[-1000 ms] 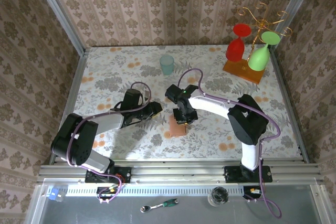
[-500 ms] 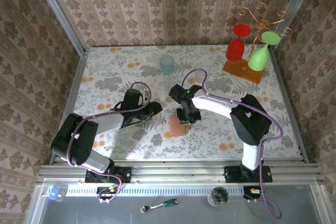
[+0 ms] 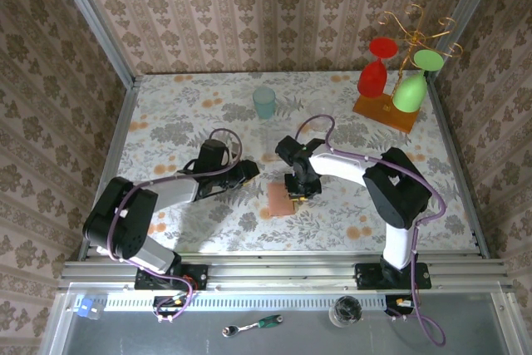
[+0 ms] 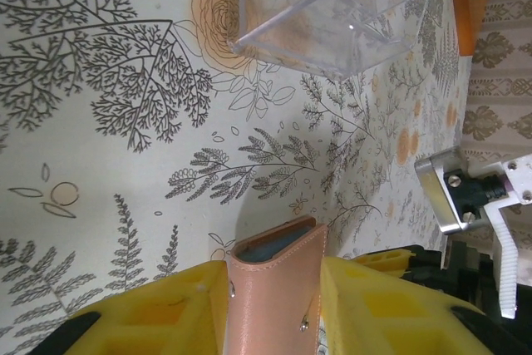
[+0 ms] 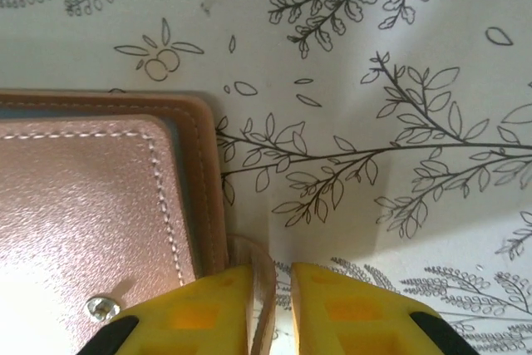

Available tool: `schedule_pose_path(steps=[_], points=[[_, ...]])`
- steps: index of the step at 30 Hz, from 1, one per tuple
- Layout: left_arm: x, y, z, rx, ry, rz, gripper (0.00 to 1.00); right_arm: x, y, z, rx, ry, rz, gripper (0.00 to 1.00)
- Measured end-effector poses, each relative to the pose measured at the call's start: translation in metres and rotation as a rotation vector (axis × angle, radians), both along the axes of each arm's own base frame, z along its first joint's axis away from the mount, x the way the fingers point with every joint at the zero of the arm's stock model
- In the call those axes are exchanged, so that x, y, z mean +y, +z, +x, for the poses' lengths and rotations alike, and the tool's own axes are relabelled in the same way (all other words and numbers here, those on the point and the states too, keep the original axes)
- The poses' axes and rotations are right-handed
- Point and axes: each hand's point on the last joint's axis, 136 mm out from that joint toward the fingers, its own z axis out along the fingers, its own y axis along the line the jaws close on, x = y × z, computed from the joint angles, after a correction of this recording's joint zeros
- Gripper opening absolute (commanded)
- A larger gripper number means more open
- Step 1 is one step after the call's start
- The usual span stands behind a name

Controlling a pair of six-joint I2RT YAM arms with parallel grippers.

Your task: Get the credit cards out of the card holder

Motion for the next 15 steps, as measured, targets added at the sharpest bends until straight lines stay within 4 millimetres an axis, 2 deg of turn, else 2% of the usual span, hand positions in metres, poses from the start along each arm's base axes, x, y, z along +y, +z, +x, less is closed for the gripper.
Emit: schedule_pose_path(steps=[15], points=[[-0.0074, -0.0023, 0.0026, 0.014, -0.002, 0.003, 0.35, 0.0009, -0.0005, -0.0009, 0.015, -0.055, 0.153, 0.16]])
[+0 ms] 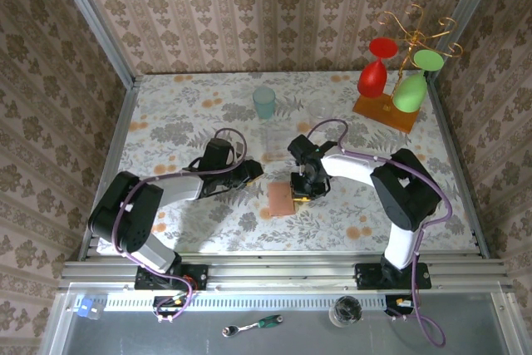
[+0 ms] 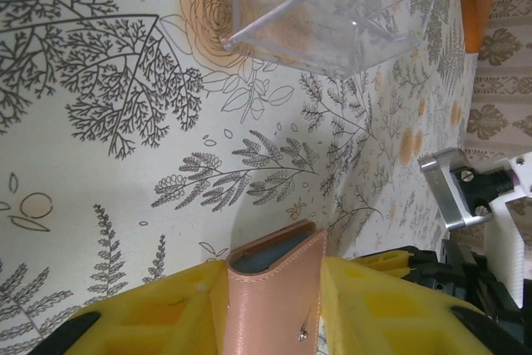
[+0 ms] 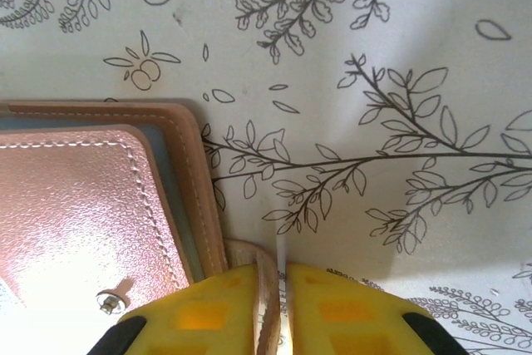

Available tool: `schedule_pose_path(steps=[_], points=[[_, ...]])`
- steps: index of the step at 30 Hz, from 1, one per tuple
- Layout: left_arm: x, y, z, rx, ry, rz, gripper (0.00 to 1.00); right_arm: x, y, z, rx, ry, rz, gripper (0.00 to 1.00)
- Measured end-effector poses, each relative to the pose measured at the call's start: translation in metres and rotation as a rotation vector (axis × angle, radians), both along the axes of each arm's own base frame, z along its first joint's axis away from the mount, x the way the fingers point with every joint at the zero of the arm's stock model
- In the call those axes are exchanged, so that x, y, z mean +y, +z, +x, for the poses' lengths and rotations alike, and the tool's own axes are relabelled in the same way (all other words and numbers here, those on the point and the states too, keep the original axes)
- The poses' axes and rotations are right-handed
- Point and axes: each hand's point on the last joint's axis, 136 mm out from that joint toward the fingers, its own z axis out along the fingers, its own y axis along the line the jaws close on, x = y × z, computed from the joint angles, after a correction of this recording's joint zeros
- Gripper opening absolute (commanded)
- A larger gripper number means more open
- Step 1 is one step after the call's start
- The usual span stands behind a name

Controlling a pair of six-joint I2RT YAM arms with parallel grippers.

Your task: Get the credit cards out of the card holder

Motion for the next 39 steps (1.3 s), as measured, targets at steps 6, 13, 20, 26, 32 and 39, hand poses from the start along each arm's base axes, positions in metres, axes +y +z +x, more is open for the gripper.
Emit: schedule_pose_path(steps=[6, 13, 20, 26, 32, 39], points=[[-0.002, 0.001, -0.001, -0.002, -0.003, 0.000, 0.35, 0.007, 0.002, 0.002, -0.011, 0.004, 0.036, 0.15], [-0.004, 0.001, -0.001, -0.002, -0.007, 0.000, 0.35, 0.014, 0.004, 0.006, -0.023, -0.001, 0.073, 0.14], [-0.004, 0.001, -0.001, -0.003, -0.005, 0.002, 0.34, 0.013, 0.003, 0.005, -0.021, -0.005, 0.075, 0.10], [0.000, 0.001, 0.002, -0.007, 0.010, 0.009, 0.34, 0.009, 0.016, 0.009, -0.050, -0.016, 0.081, 0.07], [0.011, 0.011, 0.012, -0.033, 0.046, 0.001, 0.33, 0.001, 0.031, 0.010, -0.084, -0.027, 0.061, 0.06], [0.023, 0.021, 0.017, -0.069, 0.066, 0.013, 0.33, -0.002, 0.047, 0.017, -0.118, -0.035, 0.041, 0.06]])
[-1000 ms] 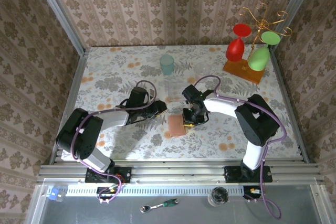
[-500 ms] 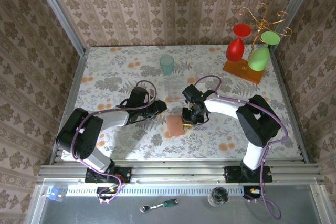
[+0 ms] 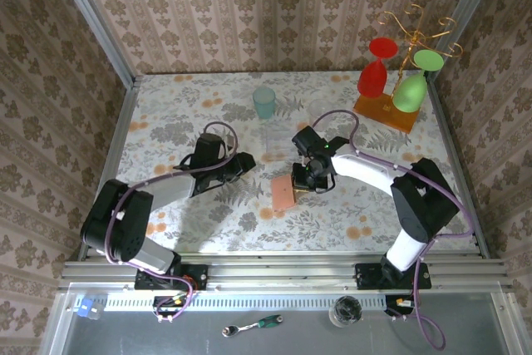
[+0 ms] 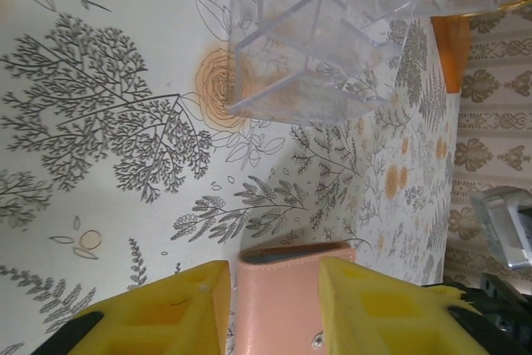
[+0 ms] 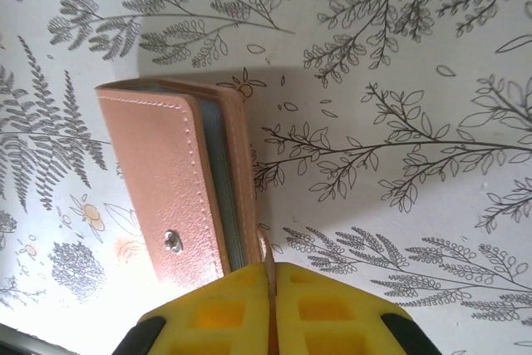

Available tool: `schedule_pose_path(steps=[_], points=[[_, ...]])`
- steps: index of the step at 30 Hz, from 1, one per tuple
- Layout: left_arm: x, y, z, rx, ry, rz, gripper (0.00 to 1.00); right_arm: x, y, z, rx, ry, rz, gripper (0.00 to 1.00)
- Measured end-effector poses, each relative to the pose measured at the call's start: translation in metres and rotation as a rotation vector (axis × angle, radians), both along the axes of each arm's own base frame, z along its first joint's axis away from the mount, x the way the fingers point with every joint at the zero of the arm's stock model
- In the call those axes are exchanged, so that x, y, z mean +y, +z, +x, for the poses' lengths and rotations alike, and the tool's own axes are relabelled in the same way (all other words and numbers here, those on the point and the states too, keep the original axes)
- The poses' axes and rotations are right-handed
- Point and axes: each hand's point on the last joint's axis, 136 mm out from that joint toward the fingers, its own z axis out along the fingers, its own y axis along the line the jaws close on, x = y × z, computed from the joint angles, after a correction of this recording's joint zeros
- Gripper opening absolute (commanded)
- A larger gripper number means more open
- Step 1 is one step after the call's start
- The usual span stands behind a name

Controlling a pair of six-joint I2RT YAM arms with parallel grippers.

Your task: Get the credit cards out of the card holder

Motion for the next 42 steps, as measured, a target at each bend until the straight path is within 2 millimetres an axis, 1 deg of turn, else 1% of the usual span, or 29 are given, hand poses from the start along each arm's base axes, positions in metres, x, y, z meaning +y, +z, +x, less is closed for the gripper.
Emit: schedule_pose_path(steps=[4, 9, 12, 15, 19, 20, 22, 23, 29, 33, 37, 40, 42], points=[[0.005, 0.001, -0.005, -0.020, 0.008, 0.024, 0.34, 0.000, 0.010, 0.004, -0.020, -0.003, -0.006, 0.06], [0.008, -0.003, -0.018, -0.029, 0.012, 0.057, 0.37, 0.005, 0.023, 0.008, -0.039, 0.004, -0.002, 0.06], [0.010, -0.008, -0.026, -0.036, 0.009, 0.080, 0.45, 0.009, 0.029, 0.009, -0.046, 0.010, 0.004, 0.06], [0.016, -0.013, -0.029, -0.040, 0.022, 0.099, 0.55, 0.015, 0.038, 0.012, -0.060, 0.019, 0.013, 0.06], [0.018, -0.019, -0.032, -0.042, 0.031, 0.098, 0.57, 0.020, 0.045, 0.014, -0.069, 0.026, 0.020, 0.06], [0.018, -0.020, -0.033, -0.046, 0.031, 0.094, 0.56, 0.022, 0.045, 0.014, -0.069, 0.028, 0.021, 0.06], [0.016, -0.021, -0.033, -0.048, 0.028, 0.080, 0.51, 0.023, 0.045, 0.015, -0.066, 0.031, 0.018, 0.06], [0.013, -0.021, -0.032, -0.051, 0.026, 0.063, 0.50, 0.024, 0.045, 0.015, -0.065, 0.032, 0.017, 0.06], [0.003, -0.025, -0.031, -0.062, 0.002, -0.014, 0.52, 0.028, 0.042, 0.016, -0.055, 0.041, 0.011, 0.06], [-0.002, -0.021, -0.030, -0.074, -0.004, -0.049, 0.48, 0.034, 0.043, 0.016, -0.060, 0.062, 0.020, 0.07], [-0.001, -0.016, -0.030, -0.086, -0.007, -0.051, 0.46, 0.041, 0.045, 0.014, -0.065, 0.093, 0.043, 0.07], [0.001, -0.007, -0.030, -0.111, -0.029, 0.006, 0.46, 0.044, 0.047, 0.014, -0.075, 0.112, 0.053, 0.07], [-0.004, 0.012, -0.024, -0.169, -0.050, 0.055, 0.46, 0.044, 0.047, 0.014, -0.079, 0.123, 0.051, 0.07]])
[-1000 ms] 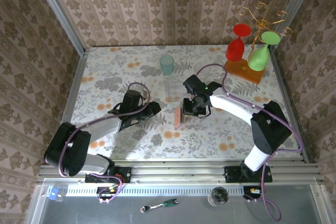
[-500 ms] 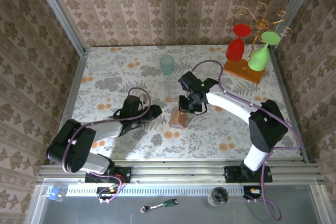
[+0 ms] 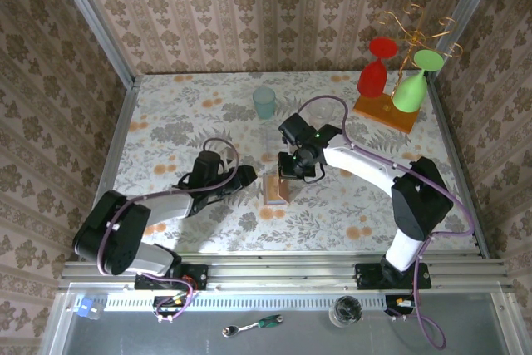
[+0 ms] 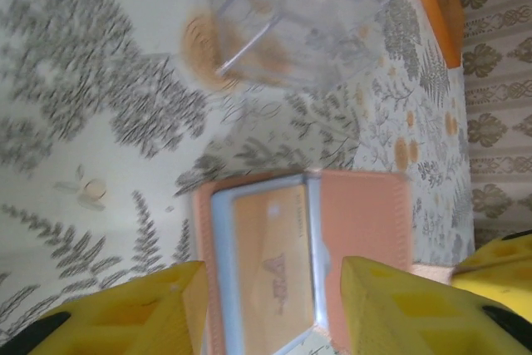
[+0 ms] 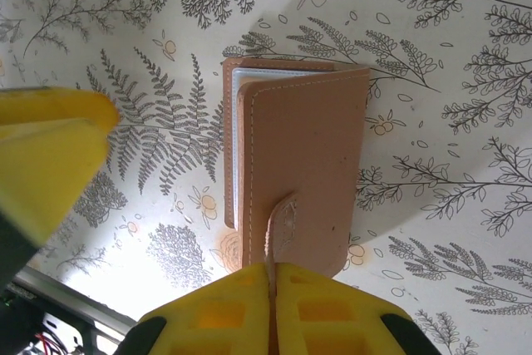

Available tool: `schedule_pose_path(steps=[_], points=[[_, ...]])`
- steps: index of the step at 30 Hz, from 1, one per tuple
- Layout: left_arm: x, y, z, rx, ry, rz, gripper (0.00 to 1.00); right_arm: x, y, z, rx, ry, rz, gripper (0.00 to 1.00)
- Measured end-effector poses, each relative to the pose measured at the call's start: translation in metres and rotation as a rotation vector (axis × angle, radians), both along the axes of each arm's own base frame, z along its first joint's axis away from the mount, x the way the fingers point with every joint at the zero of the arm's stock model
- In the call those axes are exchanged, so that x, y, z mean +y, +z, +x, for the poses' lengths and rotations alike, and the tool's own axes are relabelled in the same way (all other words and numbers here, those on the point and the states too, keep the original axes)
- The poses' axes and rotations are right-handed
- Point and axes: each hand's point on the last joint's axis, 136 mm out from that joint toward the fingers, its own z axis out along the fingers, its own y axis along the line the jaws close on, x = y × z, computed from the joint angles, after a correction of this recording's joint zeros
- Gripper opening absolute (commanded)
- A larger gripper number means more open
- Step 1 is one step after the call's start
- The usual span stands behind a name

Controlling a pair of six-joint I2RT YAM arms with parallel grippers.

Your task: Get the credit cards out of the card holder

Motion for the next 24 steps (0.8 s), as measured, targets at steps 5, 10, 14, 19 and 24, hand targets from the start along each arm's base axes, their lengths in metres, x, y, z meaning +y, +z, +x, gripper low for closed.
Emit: schedule_pose_path(steps=[5, 10, 14, 19, 24], points=[[0.004, 0.028, 0.007, -0.101, 0.014, 0.024, 0.45, -0.007, -0.002, 0.003, 0.000, -0.016, -0.016, 0.06], [0.028, -0.002, 0.004, -0.032, 0.064, 0.074, 0.48, -0.036, -0.018, 0.002, 0.024, -0.079, -0.062, 0.06], [0.030, -0.004, 0.003, -0.015, 0.060, 0.071, 0.45, -0.060, -0.029, 0.000, 0.040, -0.126, -0.098, 0.07], [0.023, 0.000, 0.000, -0.019, 0.014, 0.048, 0.42, -0.079, -0.045, -0.006, 0.070, -0.162, -0.126, 0.06], [0.018, 0.008, 0.001, -0.031, -0.011, 0.055, 0.36, -0.083, -0.055, -0.010, 0.078, -0.169, -0.130, 0.06]])
